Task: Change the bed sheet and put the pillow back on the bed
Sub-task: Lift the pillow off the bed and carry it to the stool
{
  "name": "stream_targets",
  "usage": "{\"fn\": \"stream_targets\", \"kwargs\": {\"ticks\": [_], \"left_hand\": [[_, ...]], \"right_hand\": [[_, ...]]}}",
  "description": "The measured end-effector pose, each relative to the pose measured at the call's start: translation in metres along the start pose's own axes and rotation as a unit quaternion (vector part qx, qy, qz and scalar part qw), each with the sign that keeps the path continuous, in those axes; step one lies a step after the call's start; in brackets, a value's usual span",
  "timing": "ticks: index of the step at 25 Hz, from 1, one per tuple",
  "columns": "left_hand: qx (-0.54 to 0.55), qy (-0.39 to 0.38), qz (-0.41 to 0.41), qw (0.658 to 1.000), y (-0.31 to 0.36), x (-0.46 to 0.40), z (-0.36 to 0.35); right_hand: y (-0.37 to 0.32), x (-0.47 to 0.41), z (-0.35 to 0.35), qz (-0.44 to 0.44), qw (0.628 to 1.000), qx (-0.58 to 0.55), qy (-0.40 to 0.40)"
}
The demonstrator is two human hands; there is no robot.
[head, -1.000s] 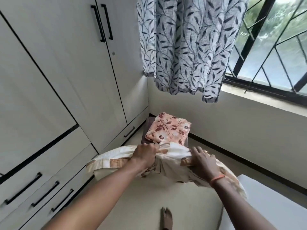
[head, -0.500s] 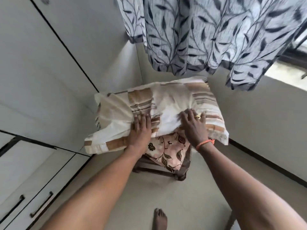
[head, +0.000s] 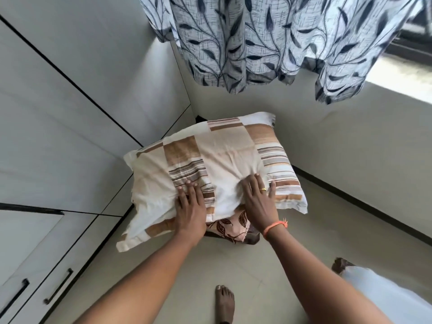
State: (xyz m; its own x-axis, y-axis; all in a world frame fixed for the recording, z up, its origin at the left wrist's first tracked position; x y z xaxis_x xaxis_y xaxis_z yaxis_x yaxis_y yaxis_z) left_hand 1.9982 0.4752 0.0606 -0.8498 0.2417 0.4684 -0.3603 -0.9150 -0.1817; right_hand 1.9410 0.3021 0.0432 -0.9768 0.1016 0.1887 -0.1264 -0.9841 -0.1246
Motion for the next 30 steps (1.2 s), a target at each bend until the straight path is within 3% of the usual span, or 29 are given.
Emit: {"fn": "stream_targets", "kwargs": {"ticks": [8, 18, 25, 30], "left_hand": [[0.066, 0.002, -0.017, 0.998, 0.002, 0.035, 0.013], [0.077, 0.052, -0.159, 0.983, 0.060, 0.160, 0.052], [0.126, 0.114, -0.247, 0.954, 0.048, 0.323, 0.054], [0.145, 0.080, -0.307, 0.937, 0.035, 0.483, -0.015]], "right_hand": [[0.013, 0.052, 0.023, -0.070, 0.990, -0.112, 0.040], [0.049, 0.245, 0.052, -0.296, 0.933, -0.166, 0.117], [-0.023, 0.433, 0.082, -0.363, 0.892, -0.160, 0.217], [-0.117, 0.636, 0.054, -0.441, 0.846, -0.173, 0.247]]}}
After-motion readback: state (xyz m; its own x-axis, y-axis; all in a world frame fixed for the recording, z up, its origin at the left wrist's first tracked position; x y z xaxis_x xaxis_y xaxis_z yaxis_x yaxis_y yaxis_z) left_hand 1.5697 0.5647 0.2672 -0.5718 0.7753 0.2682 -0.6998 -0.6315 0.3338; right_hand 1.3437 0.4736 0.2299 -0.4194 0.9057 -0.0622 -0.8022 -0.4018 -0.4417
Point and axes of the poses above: each hand's wrist, its own x-axis away from the middle knuckle, its own z-axis out of the back of the hand, y = z × x, the point moved 10 cm from there along -x, towards the middle knuckle, and after that the axes turned 9 degrees about z, right-handed, at the moved point
